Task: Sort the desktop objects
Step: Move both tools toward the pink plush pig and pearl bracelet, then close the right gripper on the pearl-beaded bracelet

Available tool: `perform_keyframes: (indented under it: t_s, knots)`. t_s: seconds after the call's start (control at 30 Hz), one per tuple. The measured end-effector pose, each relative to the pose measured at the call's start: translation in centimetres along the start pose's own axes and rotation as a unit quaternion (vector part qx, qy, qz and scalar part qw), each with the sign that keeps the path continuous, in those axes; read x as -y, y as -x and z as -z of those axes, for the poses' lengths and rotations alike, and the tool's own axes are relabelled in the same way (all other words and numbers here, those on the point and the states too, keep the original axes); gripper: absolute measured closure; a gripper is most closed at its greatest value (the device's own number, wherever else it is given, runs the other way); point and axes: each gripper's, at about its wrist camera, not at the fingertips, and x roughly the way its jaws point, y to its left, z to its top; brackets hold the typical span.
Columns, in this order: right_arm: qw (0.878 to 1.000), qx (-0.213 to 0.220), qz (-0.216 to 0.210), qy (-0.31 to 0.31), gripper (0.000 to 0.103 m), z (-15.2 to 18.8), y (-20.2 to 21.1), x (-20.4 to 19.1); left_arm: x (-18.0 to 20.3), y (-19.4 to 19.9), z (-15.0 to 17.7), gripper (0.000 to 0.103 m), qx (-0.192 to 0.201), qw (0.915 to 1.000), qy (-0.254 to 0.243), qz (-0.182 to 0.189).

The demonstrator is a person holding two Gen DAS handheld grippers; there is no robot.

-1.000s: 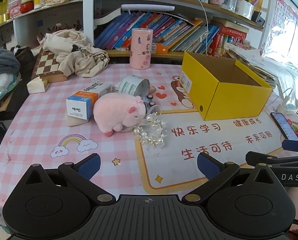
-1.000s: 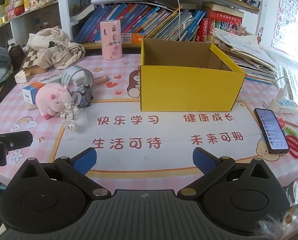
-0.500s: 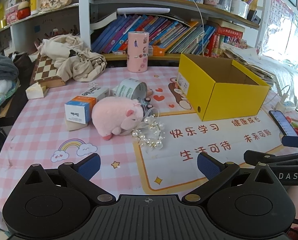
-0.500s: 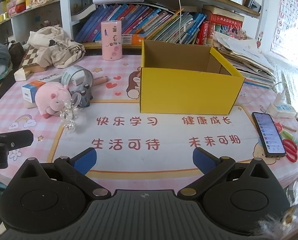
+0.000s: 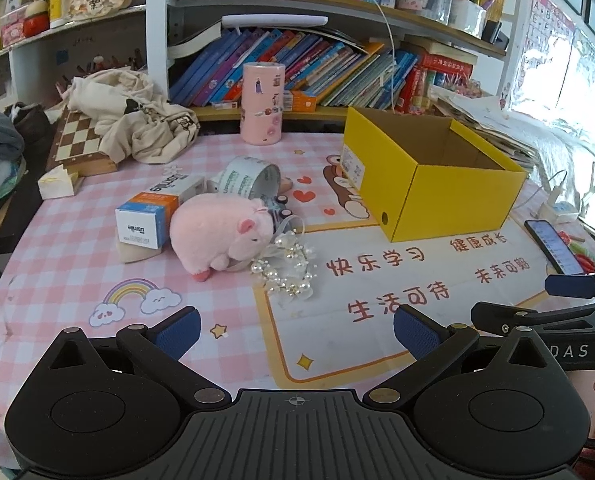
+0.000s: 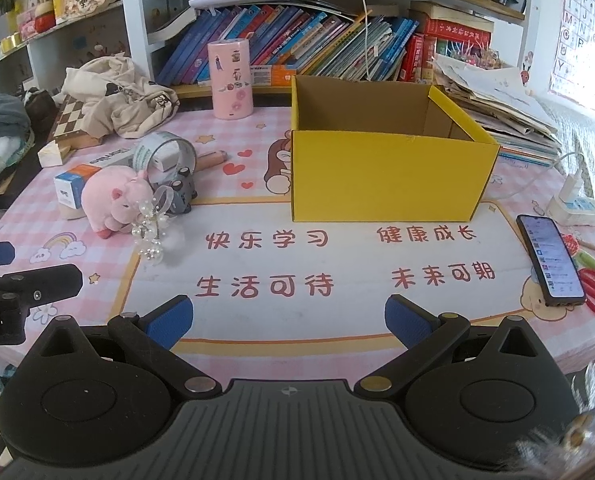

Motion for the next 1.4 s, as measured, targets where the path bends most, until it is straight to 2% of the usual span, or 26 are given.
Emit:
perform_keyframes:
  t_s: [0.27,0.7,1.1,1.4]
  knots:
    - [1.0,0.005,-0.018,0.001,0.0,-0.3,0.0,-0.4,-0.3,0.1,-0.1,0.0,0.01,0.9999,0.003,0.005]
    - [1.0,-0.004,-0.004,0.007,0.0,-0.6,-0.3,-1.1,-0.5,-0.3,-0.3,0.0,0.005,0.9998,-0.016,0.015]
    - [0.999,0.0,-0.023,0.027,0.0,-1.3,-1.0,-2.2,-1.7,-0.5,-0.1,0.0,-0.003,1.0,0.004,-0.001]
    - [0.998,-0.012,-0.047,0.044,0.0,-2.1,-2.6,-3.7,-3.2,-0.6,0.1,0.0,-0.01,0.9995,0.023,-0.019]
